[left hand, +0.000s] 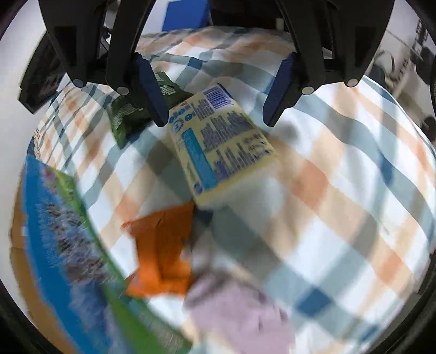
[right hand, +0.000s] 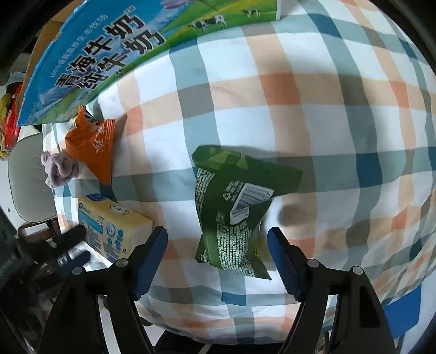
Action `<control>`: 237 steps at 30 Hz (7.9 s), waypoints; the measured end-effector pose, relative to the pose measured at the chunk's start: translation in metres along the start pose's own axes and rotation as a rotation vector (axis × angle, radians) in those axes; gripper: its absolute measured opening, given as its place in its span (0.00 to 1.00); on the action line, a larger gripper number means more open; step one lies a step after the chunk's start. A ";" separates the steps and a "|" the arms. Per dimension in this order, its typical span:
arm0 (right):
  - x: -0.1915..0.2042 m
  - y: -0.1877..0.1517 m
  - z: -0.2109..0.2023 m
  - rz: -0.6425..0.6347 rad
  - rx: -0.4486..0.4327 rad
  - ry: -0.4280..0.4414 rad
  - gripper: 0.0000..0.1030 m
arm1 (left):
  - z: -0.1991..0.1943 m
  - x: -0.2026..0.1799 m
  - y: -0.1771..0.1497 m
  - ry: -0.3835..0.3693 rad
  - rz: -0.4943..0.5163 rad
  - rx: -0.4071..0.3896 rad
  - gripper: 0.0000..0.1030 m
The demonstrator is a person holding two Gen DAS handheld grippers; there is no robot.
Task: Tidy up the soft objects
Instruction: 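Grasp the tissue pack with the left tool while the right tool grasps the green snack bag, then lift both items into the box and open both tools, then move both tools back toward the sock and orange bag, then grasp the lilac sock with the left tool while the right tool grasps the orange bag, then lower the sock and orange bag into the box and open both tools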
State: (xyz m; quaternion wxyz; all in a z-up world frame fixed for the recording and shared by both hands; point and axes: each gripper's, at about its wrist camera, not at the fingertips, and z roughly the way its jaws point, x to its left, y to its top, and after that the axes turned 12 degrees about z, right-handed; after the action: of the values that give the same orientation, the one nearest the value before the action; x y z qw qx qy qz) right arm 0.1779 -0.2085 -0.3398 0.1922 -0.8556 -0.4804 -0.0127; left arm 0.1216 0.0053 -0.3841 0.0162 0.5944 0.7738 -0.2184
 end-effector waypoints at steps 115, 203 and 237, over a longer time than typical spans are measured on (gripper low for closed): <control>0.121 0.027 -0.135 -0.234 -0.590 -0.129 1.00 | -0.239 -0.126 0.085 0.381 0.678 -0.698 0.94; 0.045 -0.035 -0.108 -0.184 -0.352 0.103 0.28 | -0.182 -0.118 0.025 0.258 0.780 -0.504 0.35; 0.100 0.135 -0.104 -0.097 -0.385 -0.030 0.27 | -0.141 -0.152 0.225 0.323 0.638 -0.293 0.35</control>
State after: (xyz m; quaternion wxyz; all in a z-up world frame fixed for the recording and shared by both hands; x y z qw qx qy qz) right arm 0.3601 -0.2244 -0.2654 0.0169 -0.8525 -0.5127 -0.1008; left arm 0.4077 -0.0390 -0.2850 0.0461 0.8232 0.5658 0.0071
